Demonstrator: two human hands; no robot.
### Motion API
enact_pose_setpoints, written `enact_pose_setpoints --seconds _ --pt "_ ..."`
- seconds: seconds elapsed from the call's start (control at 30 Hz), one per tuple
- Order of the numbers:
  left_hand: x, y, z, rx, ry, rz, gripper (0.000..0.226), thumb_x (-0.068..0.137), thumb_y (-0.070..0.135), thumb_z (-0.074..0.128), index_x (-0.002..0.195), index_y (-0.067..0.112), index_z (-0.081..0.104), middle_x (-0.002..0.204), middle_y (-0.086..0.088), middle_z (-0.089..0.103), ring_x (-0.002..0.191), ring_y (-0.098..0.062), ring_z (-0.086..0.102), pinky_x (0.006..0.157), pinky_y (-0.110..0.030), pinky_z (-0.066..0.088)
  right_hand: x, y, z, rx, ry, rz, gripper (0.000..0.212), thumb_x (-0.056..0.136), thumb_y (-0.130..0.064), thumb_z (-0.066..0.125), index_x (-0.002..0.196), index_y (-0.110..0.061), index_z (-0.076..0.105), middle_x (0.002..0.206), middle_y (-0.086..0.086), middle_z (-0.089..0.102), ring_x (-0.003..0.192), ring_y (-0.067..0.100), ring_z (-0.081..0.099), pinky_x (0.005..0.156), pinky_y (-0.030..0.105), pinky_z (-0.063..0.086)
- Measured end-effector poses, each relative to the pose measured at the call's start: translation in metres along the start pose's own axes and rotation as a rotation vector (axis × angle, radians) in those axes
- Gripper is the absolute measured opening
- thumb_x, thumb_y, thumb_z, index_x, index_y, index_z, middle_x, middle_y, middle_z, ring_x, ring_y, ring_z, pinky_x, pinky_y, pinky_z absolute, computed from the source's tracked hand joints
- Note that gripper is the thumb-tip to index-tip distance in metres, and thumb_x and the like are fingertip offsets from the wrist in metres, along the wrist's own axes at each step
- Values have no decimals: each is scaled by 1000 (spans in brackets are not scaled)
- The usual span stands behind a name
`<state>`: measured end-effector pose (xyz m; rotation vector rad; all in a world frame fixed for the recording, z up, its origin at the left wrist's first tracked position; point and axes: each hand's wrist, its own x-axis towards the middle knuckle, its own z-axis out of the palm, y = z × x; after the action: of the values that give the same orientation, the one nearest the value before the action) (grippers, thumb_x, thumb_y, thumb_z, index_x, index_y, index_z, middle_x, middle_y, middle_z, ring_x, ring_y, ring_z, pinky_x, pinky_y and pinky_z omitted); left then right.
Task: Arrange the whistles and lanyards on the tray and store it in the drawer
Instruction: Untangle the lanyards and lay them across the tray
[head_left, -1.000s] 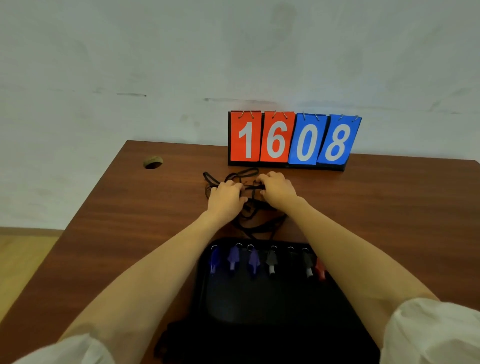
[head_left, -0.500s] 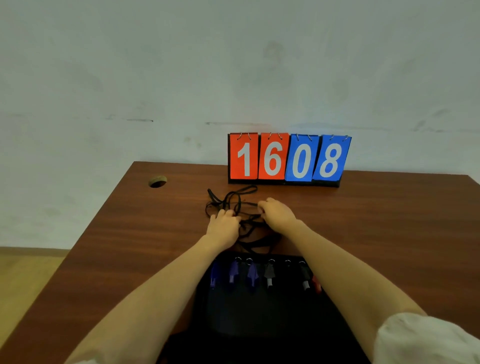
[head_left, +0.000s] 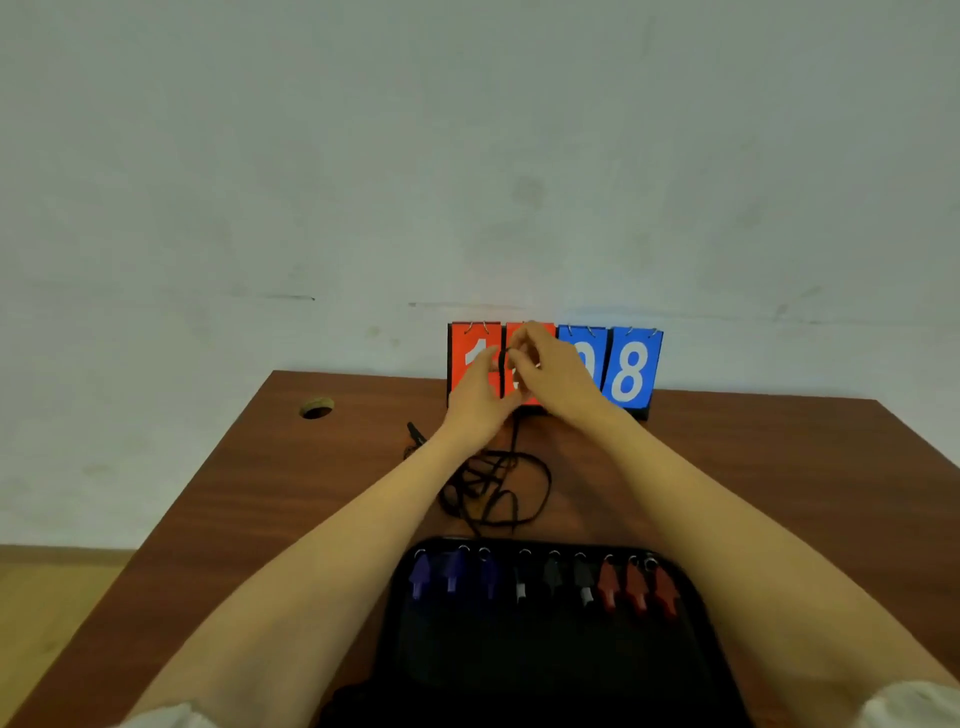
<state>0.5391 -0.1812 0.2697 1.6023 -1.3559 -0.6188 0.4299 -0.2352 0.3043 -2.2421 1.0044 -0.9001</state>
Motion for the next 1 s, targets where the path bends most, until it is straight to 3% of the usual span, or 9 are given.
enact_pose_setpoints --seconds 0.07,0.17,0.3,0.4,0.47,0.57,0.7,0.83,1.0 --pt "1 33 -6 -94 -8 48 37 91 21 58 127 16 48 83 -1 57 69 -19 50 61 -17 42 3 -27 -21 50 50 -24 8 96 -12 46 95 -18 51 85 9 65 76 24 62 70 33 52" --pt "0 60 -16 -81 35 112 14 96 21 52 96 9 60 70 5 56 58 -8 46 52 -10 38 4 -58 -53 121 178 -67 7 96 -10 45 95 -15 50 85 6 62 72 16 58 69 23 49" --pt "-11 77 -34 -38 48 149 24 96 26 51 98 6 66 77 6 63 65 -1 53 54 -1 39 2 -83 -94 146 274 -107 7 96 -10 46 95 -13 51 85 2 62 71 11 59 71 20 49" --pt "-19 89 -48 66 89 177 30 96 29 50 115 11 66 107 1 62 93 -6 56 78 -9 40 -4 -96 -115 71 317 -154 6 94 -12 49 92 -14 54 83 4 62 73 17 56 70 25 47" --pt "-23 98 -58 127 140 199 34 97 29 48 121 12 64 118 -2 55 105 -12 51 87 -19 35 -8 -102 -126 -64 285 -217 4 93 -15 54 94 -12 57 88 7 63 76 18 56 71 26 47" --pt "-31 110 -74 111 164 168 33 96 28 50 119 10 65 102 -6 63 88 -15 54 78 -23 38 -12 -102 -139 -323 145 -243 11 94 -15 53 99 -10 61 98 8 63 84 18 57 77 29 47" --pt "-46 121 -92 -198 144 196 25 92 21 58 116 17 56 77 -4 66 63 -13 54 68 -24 48 -15 -92 -145 -405 110 -143 16 95 -12 49 104 -7 62 104 9 63 89 20 56 78 27 44" --pt "-49 140 -104 -322 265 282 9 93 15 56 100 12 61 74 -2 64 63 -12 57 70 -23 51 -18 -81 -139 -596 -20 -3 19 96 -14 47 106 -6 61 102 13 63 82 24 55 70 32 44" --pt "-50 135 -111 -401 420 256 14 94 16 54 102 11 64 77 -1 63 65 -11 57 71 -20 52 -30 -51 -131 -693 -135 188 14 95 -6 43 99 -6 56 101 14 61 82 27 59 67 33 46"
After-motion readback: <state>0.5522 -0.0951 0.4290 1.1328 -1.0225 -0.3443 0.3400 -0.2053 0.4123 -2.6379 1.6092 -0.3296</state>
